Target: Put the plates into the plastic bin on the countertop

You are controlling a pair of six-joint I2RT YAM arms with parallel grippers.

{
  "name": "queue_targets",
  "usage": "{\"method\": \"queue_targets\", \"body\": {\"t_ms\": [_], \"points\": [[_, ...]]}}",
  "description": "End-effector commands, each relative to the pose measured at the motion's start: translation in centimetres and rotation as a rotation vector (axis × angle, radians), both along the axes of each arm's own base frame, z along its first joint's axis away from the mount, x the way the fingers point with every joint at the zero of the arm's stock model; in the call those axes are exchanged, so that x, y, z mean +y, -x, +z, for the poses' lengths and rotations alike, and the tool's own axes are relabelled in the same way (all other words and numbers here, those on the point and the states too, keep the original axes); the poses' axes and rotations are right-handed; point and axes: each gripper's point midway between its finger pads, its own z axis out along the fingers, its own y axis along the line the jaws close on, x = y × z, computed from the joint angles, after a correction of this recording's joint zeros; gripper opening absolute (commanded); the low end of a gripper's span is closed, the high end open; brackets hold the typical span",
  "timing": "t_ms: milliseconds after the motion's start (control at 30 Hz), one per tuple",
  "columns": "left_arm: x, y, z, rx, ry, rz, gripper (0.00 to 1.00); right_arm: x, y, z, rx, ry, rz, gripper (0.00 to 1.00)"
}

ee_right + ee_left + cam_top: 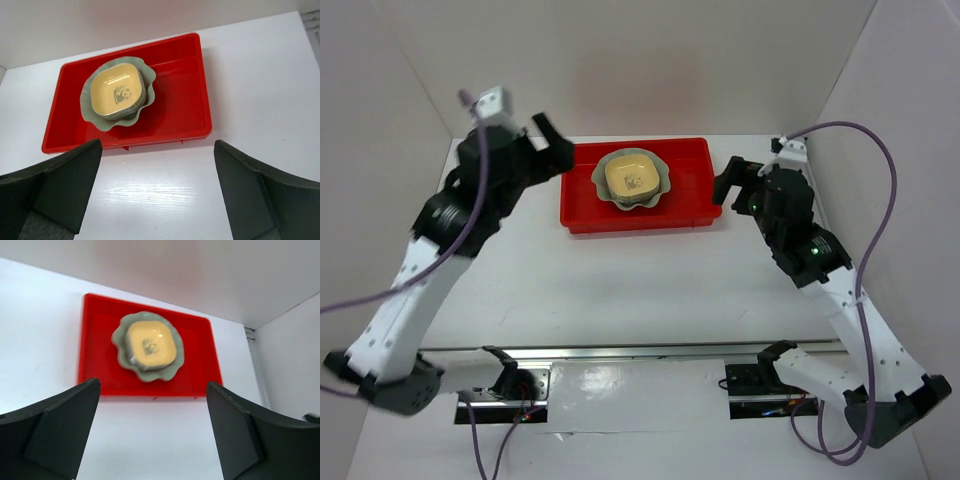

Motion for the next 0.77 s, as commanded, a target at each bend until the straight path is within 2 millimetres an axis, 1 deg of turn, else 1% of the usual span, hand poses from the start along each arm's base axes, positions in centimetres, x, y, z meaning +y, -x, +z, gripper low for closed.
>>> {"method": "queue_targets", "body": {"t_ms": [0,33,67,100,133,200,233,267,300,333,367,433,500,567,600,633,667,700,733], "points": [[5.3,6.1,-1.1,-0.004,-0.055,0.068,1.0,-2.0,3.0,4.3,-0.097,0.019,-0.013,1.0],[5.7,7.1,-3.6,0.039,-0.078,0.059,1.0,-2.1,3.5,3.7,-0.085,0.027,-0.012,1.0],[6.2,8.1,-3.9,0.037,-0.076,0.059,1.0,-2.5,4.4,4.3,-0.113,0.003,-0.015,1.0],[6.9,9.2,-4.7,0.05,-0.08,0.056,1.0,-2.2,4.9,4.6,-0.129,-0.007,0.001,1.0],[7.6,10.8,-5.2,0.042,-0.081,0.043,1.0,-1.8,5.3,4.6,-0.14,-0.015,0.024,1.0],[8.6,12.3,-6.1,0.056,-0.092,0.051,1.0,-2.2,6.1,4.7,-0.149,-0.02,0.024,1.0],[9.2,13.1,-7.3,0.084,-0.123,0.058,1.0,-2.0,6.2,4.5,-0.141,-0.016,0.033,1.0],[10.0,14.2,-6.8,0.064,-0.114,0.067,1.0,-2.4,6.4,4.5,-0.14,-0.024,0.016,1.0],[10.3,14.7,-7.4,0.076,-0.121,0.067,1.0,-2.3,6.8,4.5,-0.139,-0.024,0.025,1.0],[10.8,15.2,-7.5,0.08,-0.127,0.077,1.0,-2.8,6.8,4.1,-0.125,-0.012,0.002,1.0],[11.4,16.2,-8.0,0.108,-0.137,0.089,1.0,-3.1,7.1,4.8,-0.144,-0.02,-0.008,1.0],[12.2,17.6,-7.4,0.087,-0.124,0.09,1.0,-3.5,7.7,5.4,-0.167,-0.029,-0.019,1.0],[12.6,18.5,-7.2,0.083,-0.116,0.086,1.0,-3.8,8.0,5.6,-0.176,-0.031,-0.036,1.0],[13.1,19.4,-6.7,0.058,-0.114,0.084,1.0,-4.3,8.0,5.4,-0.169,-0.01,-0.063,1.0],[13.6,19.6,-6.7,0.061,-0.12,0.107,1.0,-4.2,8.1,5.4,-0.169,-0.009,-0.063,1.0],[14.0,19.7,-6.6,0.051,-0.129,0.115,1.0,-4.7,8.1,5.4,-0.171,-0.005,-0.088,1.0],[14.4,19.8,-6.7,0.057,-0.147,0.13,1.0,-4.5,7.9,5.0,-0.154,0.0,-0.092,1.0],[14.5,19.8,-6.7,0.056,-0.15,0.138,1.0,-4.7,7.9,5.0,-0.154,0.002,-0.102,1.0],[14.6,19.8,-7.2,0.071,-0.159,0.138,1.0,-4.3,7.7,4.8,-0.147,0.006,-0.093,1.0]]}}
